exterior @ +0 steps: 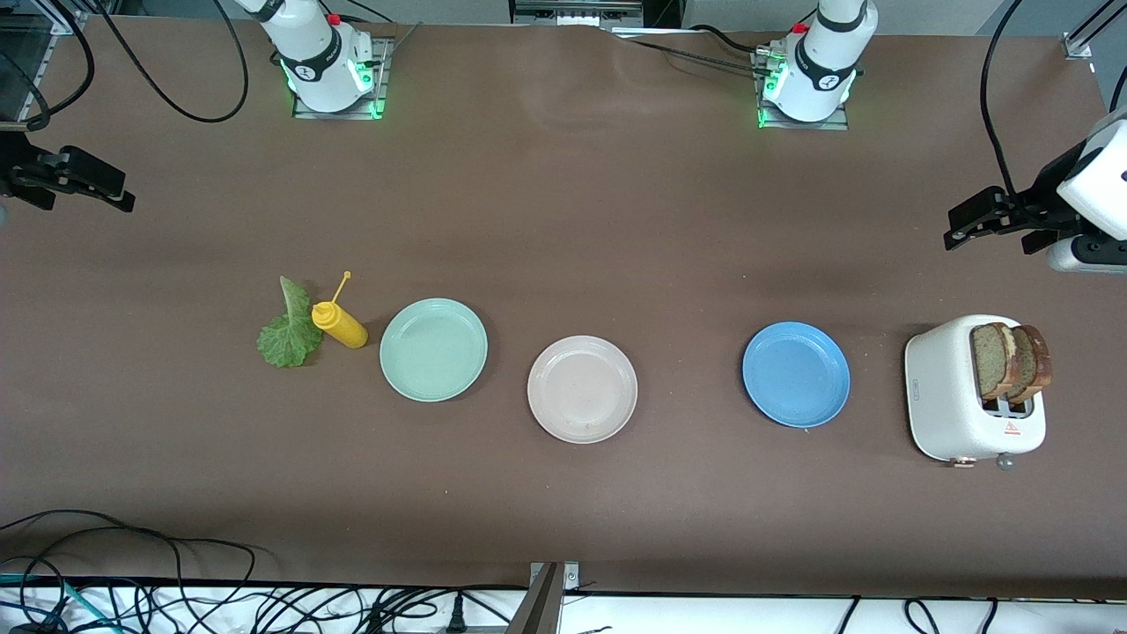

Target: Make sandwich on beige plate with both arms

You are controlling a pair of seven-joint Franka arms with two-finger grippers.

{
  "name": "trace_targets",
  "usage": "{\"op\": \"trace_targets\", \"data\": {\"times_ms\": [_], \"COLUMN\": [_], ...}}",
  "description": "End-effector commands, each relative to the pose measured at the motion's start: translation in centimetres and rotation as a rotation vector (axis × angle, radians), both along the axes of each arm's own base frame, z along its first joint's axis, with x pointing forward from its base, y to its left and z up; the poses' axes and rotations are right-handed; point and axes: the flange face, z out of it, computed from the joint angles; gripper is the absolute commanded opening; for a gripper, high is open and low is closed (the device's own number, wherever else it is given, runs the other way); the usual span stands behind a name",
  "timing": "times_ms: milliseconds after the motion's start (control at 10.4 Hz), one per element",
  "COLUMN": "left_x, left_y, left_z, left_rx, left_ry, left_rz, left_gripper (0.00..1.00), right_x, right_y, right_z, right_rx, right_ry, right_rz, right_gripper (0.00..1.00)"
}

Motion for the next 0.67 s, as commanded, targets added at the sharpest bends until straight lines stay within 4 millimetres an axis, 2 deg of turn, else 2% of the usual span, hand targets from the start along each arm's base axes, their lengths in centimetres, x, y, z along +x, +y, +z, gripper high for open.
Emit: {"op": "trace_targets", "data": {"times_ms": [0,96,192,481,577], "left_x": [1.0,1.6,2.4,4.4,5.0], "left_y": [1.3,2.3,4.2,6.2,7.2], "left_z": [-1.5,-2.7,-4.0,-7.1,-8.3], "left_rx": [0.03,0.029,0.025,0.029,0.078], "left_ry": [0.024,0.033,0.031,0.026,0.032], "left_rz": [-0.018,-0.039,-0.036,-0.021,-0.022], "left_gripper": [1.0,1.0,1.0,1.0,1.0], "right_x": [0.5,0.5,0.5,0.5,0.5], "right_y": [0.3,0.3,0.2,0.3,0.2], "right_z": [0.8,0.8,0.8,0.8,0.7], "right_rx": [0.014,0.016,0.014,0.017,0.017], "right_ry": [-0.029,-0.029,-0.029,-0.029,-0.028], "right_rz": [0.005,0.007,0.005,0.005,0.005], "right_gripper": [1.0,1.0,1.0,1.0,1.0]}}
